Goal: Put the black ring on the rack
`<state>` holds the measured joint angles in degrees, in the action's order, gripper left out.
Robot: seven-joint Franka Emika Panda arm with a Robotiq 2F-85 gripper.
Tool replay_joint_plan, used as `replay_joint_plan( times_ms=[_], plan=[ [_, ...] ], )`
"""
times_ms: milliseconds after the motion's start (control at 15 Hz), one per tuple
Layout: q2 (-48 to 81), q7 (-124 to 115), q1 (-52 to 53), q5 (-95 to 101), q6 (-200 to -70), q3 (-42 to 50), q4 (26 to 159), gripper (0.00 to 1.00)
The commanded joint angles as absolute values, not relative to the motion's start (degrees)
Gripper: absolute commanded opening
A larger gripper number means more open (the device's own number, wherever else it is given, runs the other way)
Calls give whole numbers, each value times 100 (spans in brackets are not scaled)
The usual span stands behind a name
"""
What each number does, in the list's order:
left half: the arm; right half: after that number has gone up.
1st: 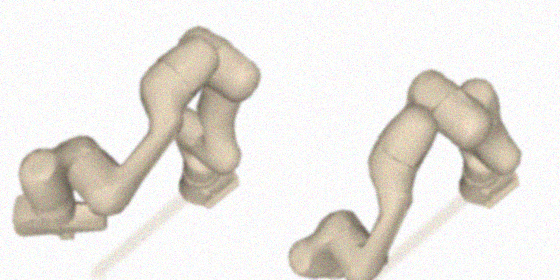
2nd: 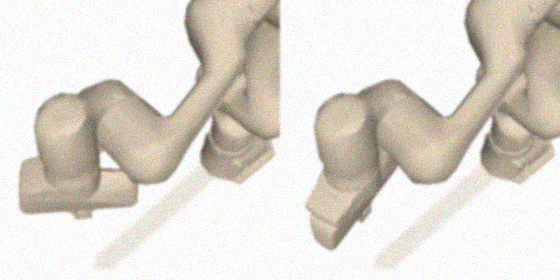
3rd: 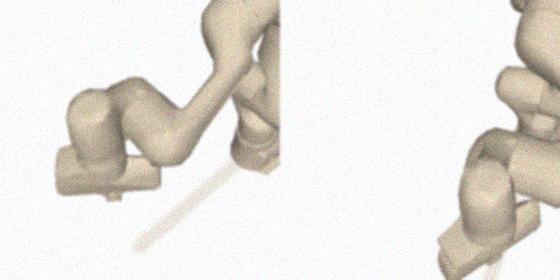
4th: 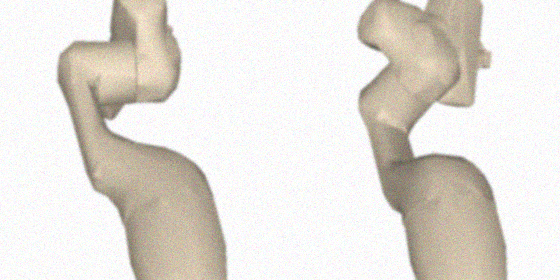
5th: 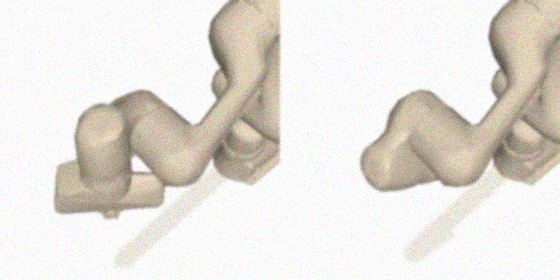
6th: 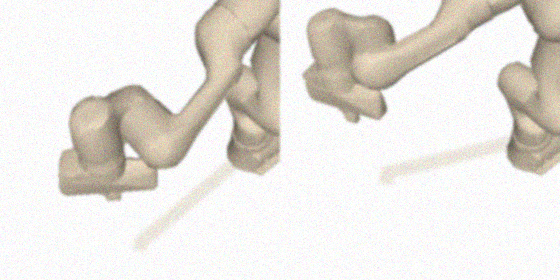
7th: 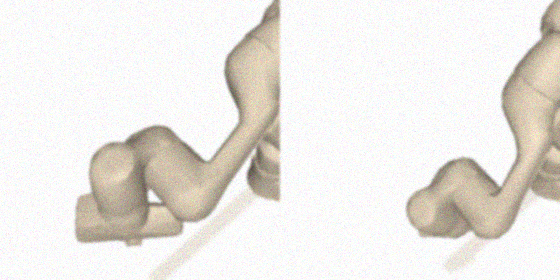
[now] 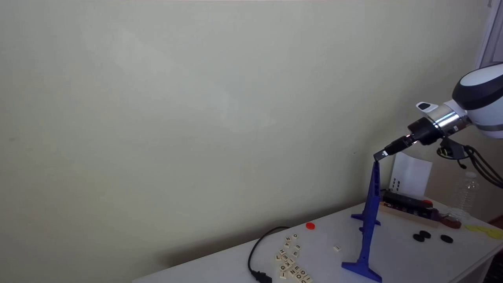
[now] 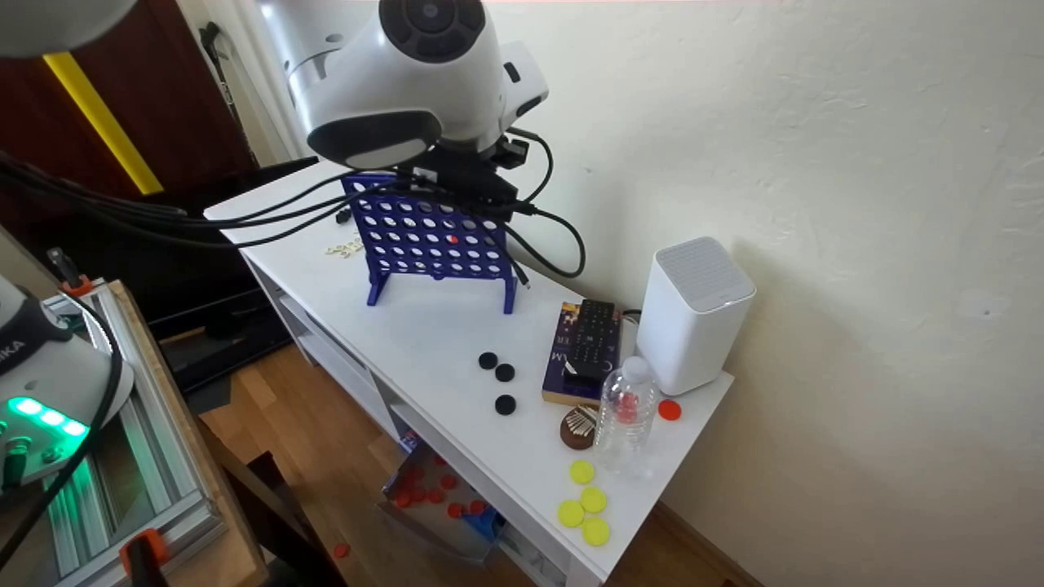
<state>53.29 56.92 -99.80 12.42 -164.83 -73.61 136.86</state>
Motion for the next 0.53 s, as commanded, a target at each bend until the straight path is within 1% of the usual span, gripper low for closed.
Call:
replay_joint_plan(
  times_ms=[0, 467],
  plan=[
    [5402, 5762, -9946, 1262, -16407, -7314, 13578, 10],
    [5433, 5773, -9839, 1255, -16398, -7209, 13498, 10]
  ],
)
